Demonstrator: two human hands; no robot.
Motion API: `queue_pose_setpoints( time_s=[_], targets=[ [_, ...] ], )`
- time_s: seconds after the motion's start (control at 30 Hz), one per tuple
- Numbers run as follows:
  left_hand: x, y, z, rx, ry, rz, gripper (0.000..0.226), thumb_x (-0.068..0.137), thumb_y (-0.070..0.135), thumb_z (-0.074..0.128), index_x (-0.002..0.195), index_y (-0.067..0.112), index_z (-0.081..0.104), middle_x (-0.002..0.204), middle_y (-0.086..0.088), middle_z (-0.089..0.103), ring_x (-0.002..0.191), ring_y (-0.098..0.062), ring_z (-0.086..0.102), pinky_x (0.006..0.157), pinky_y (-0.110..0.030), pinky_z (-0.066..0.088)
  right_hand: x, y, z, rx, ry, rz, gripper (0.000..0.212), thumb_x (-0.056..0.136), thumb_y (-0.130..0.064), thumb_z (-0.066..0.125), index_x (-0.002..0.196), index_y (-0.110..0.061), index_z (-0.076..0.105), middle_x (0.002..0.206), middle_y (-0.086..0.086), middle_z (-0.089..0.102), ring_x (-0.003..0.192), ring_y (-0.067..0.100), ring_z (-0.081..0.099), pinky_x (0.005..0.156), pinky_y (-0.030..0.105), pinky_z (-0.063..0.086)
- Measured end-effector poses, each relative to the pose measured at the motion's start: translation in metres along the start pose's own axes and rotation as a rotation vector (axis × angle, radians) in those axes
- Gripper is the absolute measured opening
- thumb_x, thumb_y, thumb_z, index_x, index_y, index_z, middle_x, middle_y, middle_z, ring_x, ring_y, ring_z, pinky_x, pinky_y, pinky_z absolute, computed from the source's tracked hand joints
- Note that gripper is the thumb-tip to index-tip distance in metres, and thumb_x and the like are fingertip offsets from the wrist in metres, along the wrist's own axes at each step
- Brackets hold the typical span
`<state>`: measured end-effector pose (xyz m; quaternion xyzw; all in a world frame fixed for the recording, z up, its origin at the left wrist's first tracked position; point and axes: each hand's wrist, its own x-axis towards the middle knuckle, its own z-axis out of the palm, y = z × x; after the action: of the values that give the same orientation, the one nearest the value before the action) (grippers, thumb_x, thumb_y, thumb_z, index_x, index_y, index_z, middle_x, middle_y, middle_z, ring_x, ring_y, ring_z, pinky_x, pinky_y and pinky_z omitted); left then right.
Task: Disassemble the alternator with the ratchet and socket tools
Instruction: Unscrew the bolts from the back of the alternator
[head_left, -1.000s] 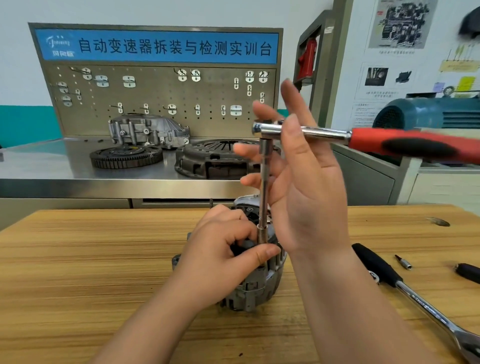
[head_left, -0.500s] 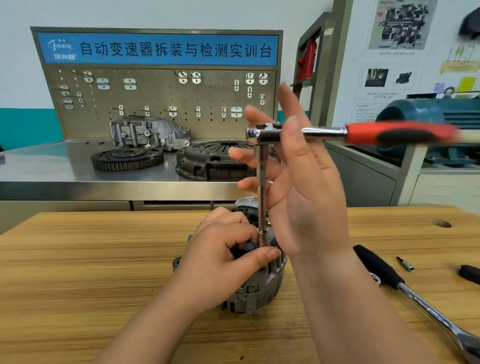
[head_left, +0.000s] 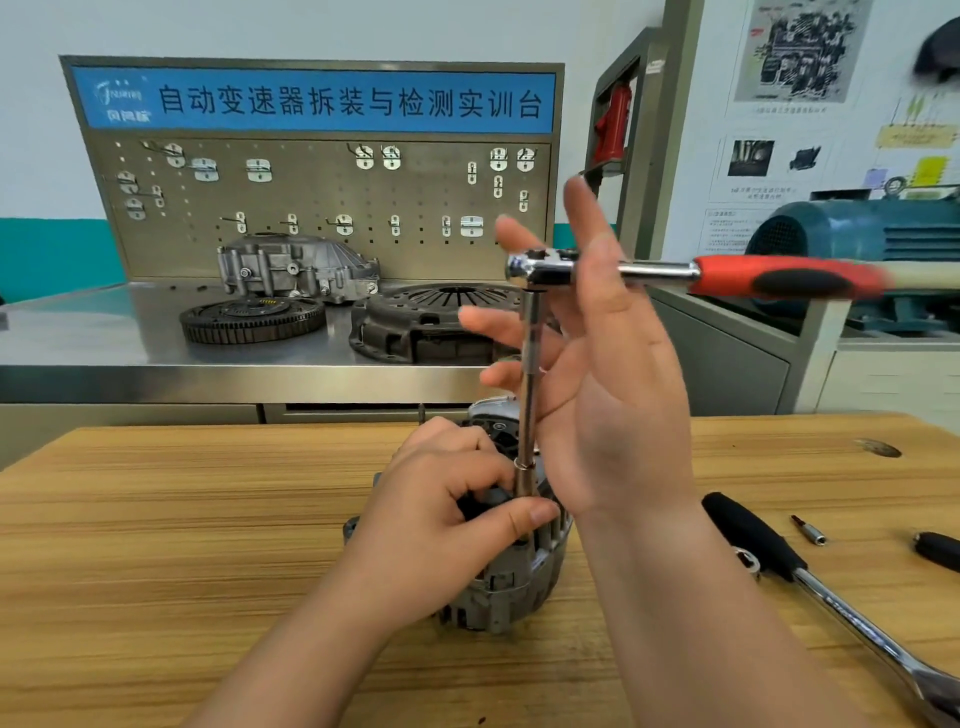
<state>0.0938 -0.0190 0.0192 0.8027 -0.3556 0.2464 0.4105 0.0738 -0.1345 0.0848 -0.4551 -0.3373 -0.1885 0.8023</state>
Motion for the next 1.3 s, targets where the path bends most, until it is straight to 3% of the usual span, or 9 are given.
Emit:
queue_pose_setpoints(
  time_s=[0.1,0.33,0.43,0.63,0.73,0.87,0.97,1.13,1.3],
  targets=[
    [-0.0002,0.0003,0.0030,0.046,0.029,0.000,0.032,0.069,0.059,0.058,0.054,0.036,0.041,0.062,0.009,0.048,0.075,-0.007,0.044,0.065,-0.018,0.034,0.0010,-0.0014,0.0016,-0.049,0.004,-0.072,0.030,0.091,-0.026,0.054,0.117,-0.040,0.060,0.127,-0.005,0.063,0.079,0.014,0.070,0.053,0.020,0.053],
    [-0.0009,0.0004,0.0000,0.030,-0.002,0.034,0.023,0.075,0.056,0.058,0.059,0.045,0.045,0.065,0.012,0.047,0.075,-0.008,0.044,0.068,-0.022,0.035,0.0015,-0.0011,-0.0046,0.082,-0.012,0.178,0.051,0.094,-0.055,0.027,0.134,-0.031,0.048,0.110,0.001,0.073,0.061,0.017,0.070,0.049,0.022,0.052],
    [-0.0007,-0.0006,-0.0017,0.008,-0.010,0.025,0.023,0.075,0.054,0.058,0.060,0.038,0.052,0.064,0.010,0.049,0.075,-0.010,0.045,0.069,-0.023,0.037,0.0014,-0.0014,-0.0019,0.073,0.014,0.129,0.047,0.089,-0.054,0.039,0.131,-0.037,0.050,0.120,0.002,0.070,0.068,0.018,0.071,0.048,0.021,0.052],
    [0.0003,0.0027,0.0022,0.050,0.041,-0.005,0.028,0.071,0.058,0.057,0.055,0.041,0.041,0.061,0.010,0.048,0.074,-0.009,0.044,0.065,-0.019,0.034,0.0008,-0.0034,0.0017,-0.127,-0.001,-0.098,0.036,0.090,-0.019,0.054,0.117,-0.042,0.057,0.122,-0.016,0.062,0.085,0.009,0.069,0.056,0.018,0.051],
    [-0.0003,0.0015,0.0020,0.061,0.015,0.003,0.032,0.073,0.057,0.056,0.058,0.030,0.050,0.062,0.010,0.048,0.075,-0.010,0.044,0.069,-0.028,0.040,0.0000,0.0003,0.0021,-0.077,-0.018,-0.041,0.030,0.093,-0.030,0.049,0.121,-0.041,0.055,0.132,-0.005,0.061,0.077,0.014,0.071,0.053,0.020,0.052],
    [-0.0005,0.0021,-0.0004,0.044,-0.017,0.025,0.036,0.077,0.052,0.055,0.058,0.023,0.053,0.064,0.010,0.047,0.076,-0.012,0.044,0.072,-0.034,0.040,0.0002,0.0013,-0.0004,0.039,-0.031,0.126,0.052,0.087,-0.054,0.037,0.130,-0.029,0.051,0.108,0.003,0.073,0.062,0.017,0.070,0.050,0.022,0.051],
    [0.0006,0.0035,-0.0021,0.015,0.008,0.004,0.032,0.072,0.054,0.057,0.052,0.039,0.039,0.062,0.012,0.044,0.074,-0.008,0.042,0.068,-0.029,0.039,-0.0001,0.0015,0.0001,0.019,-0.003,0.105,0.047,0.090,-0.053,0.040,0.128,-0.029,0.054,0.110,0.001,0.073,0.065,0.016,0.070,0.049,0.021,0.051],
    [0.0007,0.0032,0.0026,0.050,0.040,-0.025,0.035,0.069,0.061,0.057,0.051,0.036,0.039,0.059,0.011,0.045,0.073,-0.008,0.043,0.063,-0.020,0.032,0.0006,-0.0040,0.0017,-0.123,-0.002,-0.097,0.028,0.093,-0.024,0.053,0.116,-0.039,0.059,0.124,-0.008,0.062,0.080,0.013,0.070,0.052,0.019,0.051],
    [-0.0002,0.0002,0.0018,0.034,0.005,-0.012,0.039,0.073,0.059,0.057,0.055,0.024,0.052,0.063,0.009,0.048,0.077,-0.013,0.045,0.069,-0.033,0.041,0.0001,-0.0036,0.0018,-0.033,-0.040,0.049,0.033,0.097,-0.043,0.037,0.122,-0.032,0.056,0.121,-0.001,0.068,0.067,0.018,0.071,0.050,0.022,0.053]
  ],
)
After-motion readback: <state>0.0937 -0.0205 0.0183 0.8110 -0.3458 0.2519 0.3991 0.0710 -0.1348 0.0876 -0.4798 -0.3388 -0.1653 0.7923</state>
